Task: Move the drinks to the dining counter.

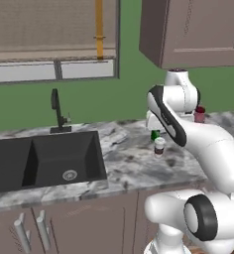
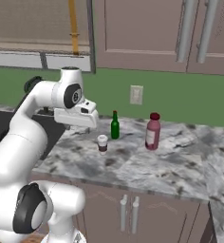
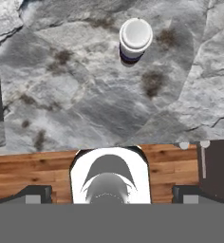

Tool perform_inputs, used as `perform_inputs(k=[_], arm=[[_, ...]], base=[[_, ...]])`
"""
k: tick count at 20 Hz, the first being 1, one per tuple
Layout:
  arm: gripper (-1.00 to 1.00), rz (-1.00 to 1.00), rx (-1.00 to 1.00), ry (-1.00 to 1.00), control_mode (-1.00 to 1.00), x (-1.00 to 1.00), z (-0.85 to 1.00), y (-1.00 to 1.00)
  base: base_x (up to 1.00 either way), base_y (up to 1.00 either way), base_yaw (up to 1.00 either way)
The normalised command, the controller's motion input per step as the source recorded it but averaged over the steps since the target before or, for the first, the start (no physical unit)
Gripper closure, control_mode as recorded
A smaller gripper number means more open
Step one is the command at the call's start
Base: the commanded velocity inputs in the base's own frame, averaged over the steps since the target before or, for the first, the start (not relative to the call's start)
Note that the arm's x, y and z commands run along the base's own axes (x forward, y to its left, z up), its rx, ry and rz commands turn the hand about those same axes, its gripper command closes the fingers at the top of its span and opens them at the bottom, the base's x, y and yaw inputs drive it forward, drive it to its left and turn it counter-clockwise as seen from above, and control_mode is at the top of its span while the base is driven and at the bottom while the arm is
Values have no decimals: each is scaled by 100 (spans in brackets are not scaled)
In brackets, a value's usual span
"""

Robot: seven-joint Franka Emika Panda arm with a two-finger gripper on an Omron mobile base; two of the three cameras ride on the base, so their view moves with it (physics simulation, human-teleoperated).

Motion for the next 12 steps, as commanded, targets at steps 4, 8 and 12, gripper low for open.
perform_inputs(k=[4,8,12], arm=[[-100,0,0,0,100,0,0,0],[-100,0,0,0,100,0,0,0],[-100,0,0,0,-100,17,-18,-3]], base=[[37,-51,0],[31,-32,0],[14,-9,0]])
